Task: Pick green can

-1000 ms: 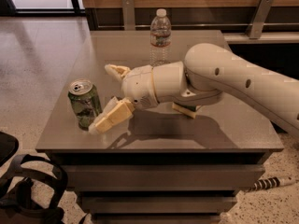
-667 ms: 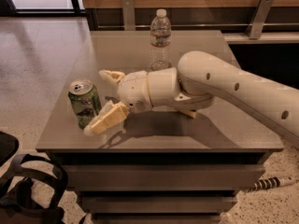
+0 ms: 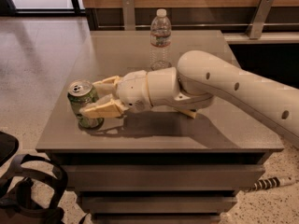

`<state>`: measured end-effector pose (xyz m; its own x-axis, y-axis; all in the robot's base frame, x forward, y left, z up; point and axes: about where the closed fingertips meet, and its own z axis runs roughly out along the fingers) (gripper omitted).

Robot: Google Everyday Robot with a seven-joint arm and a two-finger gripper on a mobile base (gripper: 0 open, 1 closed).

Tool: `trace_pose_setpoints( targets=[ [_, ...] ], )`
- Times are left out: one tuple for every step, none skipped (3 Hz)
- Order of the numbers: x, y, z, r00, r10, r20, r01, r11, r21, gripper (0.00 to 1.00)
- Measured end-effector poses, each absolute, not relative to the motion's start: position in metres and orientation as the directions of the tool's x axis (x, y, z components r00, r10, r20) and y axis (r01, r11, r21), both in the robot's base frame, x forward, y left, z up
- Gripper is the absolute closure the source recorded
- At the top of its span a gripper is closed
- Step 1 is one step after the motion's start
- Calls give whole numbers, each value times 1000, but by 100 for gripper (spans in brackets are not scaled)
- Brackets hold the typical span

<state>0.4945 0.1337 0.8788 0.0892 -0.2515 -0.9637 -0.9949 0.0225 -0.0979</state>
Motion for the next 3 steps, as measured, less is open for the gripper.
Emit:
trace_pose_setpoints(
  targets=[
    [493, 136, 880, 92, -251, -964, -995, 18, -99, 75],
    [491, 138, 881, 95, -251, -963, -995, 13, -101, 100],
    [491, 138, 881, 95, -251, -963, -995, 13, -102, 100]
  ],
)
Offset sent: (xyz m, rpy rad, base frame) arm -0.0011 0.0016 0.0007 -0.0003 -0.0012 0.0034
